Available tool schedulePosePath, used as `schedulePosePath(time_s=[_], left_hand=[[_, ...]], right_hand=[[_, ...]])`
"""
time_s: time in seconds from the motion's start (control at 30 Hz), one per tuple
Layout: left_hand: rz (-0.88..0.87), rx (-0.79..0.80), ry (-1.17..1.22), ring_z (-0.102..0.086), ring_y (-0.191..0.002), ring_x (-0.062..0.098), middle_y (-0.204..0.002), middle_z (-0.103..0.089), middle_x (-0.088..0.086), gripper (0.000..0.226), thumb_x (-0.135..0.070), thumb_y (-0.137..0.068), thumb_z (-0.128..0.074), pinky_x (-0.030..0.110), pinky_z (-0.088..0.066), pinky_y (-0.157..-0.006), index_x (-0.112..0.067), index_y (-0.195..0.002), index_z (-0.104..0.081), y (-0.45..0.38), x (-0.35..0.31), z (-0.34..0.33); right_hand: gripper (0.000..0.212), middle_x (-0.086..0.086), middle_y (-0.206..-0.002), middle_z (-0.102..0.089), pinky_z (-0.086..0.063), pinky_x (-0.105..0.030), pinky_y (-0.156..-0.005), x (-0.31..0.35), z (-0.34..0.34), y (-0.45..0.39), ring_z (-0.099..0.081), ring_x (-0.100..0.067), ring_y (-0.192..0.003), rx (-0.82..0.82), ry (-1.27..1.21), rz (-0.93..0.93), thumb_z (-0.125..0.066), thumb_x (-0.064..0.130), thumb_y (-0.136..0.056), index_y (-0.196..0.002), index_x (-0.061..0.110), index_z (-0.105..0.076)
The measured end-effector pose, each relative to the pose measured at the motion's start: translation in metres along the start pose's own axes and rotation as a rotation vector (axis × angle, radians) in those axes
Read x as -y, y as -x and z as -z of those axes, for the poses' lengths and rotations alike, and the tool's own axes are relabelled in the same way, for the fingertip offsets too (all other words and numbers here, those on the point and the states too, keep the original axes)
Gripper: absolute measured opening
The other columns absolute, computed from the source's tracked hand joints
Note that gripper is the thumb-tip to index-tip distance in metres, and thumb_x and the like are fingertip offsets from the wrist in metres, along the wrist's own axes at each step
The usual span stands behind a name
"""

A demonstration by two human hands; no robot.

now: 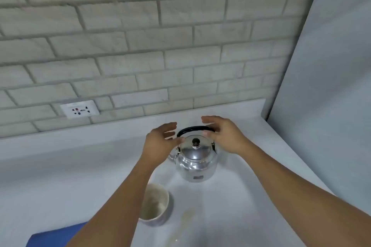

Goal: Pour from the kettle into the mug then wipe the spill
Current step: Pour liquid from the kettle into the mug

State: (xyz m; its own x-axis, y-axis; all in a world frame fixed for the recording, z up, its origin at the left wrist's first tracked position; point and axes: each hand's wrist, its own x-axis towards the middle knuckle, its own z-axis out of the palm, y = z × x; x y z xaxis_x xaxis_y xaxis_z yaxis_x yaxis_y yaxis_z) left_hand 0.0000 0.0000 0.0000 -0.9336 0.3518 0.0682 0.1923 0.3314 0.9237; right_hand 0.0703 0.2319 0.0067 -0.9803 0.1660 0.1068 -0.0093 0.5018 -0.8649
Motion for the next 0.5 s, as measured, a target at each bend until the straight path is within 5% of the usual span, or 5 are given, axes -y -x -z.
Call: schedulePosePath(time_s=[0.23, 0.5], left_hand=[[0.002, 0.053, -0.113, -0.073, -0.086, -0.011, -0.101, -0.08, -0.014, 0.034, -0.015, -0.081, -0.085, -0.002, -0.047, -0.074, -0.025, -0.113, -0.08, -0.022, 0.011, -0.005], [-0.001, 0.019, -0.029, -0.075, -0.074, -0.001, -0.079, -0.08, -0.021, 0.03, -0.006, -0.082, -0.082, 0.003, -0.051, -0.072, -0.035, -0.092, -0.081, -0.025, 0.014, -0.007]], right_hand=[[0.029, 0.015, -0.116, -0.072, -0.043, -0.013, -0.094, -0.005, -0.004, -0.022, -0.064, 0.003, -0.108, 0.08, 0.044, 0.003, -0.073, 0.025, -0.092, -0.12, 0.027, -0.073], [0.016, 0.019, -0.097, -0.075, -0.044, -0.012, -0.08, -0.009, -0.012, -0.026, -0.066, 0.004, -0.093, 0.073, 0.016, 0.006, -0.072, 0.026, -0.092, -0.102, 0.038, -0.075]])
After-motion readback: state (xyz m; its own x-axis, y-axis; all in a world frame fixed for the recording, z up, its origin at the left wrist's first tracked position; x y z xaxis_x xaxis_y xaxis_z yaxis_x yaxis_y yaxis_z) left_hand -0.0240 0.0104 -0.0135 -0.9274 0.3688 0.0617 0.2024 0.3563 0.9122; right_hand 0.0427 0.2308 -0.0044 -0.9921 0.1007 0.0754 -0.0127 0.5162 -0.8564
